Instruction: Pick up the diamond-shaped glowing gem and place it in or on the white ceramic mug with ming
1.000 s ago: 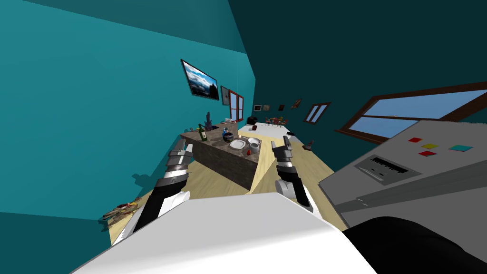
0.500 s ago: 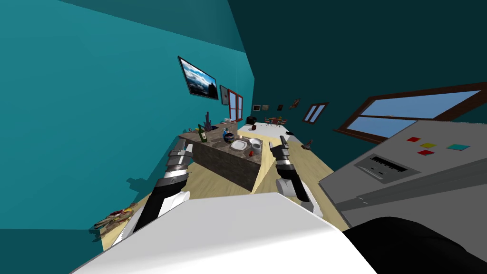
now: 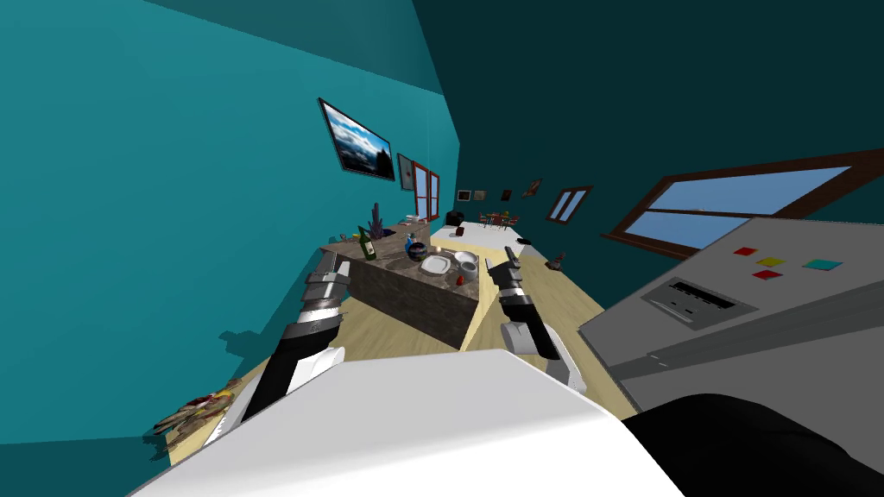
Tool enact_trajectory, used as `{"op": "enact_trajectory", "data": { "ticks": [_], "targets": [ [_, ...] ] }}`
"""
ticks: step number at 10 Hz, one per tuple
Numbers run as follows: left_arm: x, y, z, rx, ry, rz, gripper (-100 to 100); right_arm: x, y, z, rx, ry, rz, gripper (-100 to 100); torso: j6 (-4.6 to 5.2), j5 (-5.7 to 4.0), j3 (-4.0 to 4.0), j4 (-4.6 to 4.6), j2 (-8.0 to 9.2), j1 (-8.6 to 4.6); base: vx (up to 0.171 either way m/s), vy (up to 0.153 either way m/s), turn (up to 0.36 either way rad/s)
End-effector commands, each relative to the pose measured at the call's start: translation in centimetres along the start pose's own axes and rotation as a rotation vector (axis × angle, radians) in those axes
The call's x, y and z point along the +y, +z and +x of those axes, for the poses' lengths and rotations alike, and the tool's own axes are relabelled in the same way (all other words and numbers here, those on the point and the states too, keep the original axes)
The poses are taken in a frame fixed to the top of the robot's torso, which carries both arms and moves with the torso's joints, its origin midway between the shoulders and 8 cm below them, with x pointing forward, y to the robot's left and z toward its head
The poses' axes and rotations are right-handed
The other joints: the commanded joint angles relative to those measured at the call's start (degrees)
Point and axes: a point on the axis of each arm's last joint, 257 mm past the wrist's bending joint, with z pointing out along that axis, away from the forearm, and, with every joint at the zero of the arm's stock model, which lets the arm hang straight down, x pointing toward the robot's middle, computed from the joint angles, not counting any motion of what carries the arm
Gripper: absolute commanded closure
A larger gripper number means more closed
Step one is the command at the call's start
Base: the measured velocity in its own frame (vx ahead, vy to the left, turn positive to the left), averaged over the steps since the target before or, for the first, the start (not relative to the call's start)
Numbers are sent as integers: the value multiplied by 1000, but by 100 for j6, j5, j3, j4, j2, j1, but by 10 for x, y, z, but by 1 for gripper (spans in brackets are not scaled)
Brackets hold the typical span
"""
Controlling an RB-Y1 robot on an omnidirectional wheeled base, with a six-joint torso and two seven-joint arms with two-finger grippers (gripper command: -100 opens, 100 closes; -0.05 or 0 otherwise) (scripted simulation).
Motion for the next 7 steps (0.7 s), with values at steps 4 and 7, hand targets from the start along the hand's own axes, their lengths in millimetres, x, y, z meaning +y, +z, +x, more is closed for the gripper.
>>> {"op": "enact_trajectory", "data": {
  "ticks": [4,7],
  "targets": [
    [0,0,0,0,0,0,0,-17,3,-8,-36,99,74,-100,1,0,0,0,0,1,52,81,-50],
    [0,0,0,0,0,0,0,-26,3,-13,-60,149,107,-100,0,0,0,0,1,-2,43,66,-31]
  ]
}}
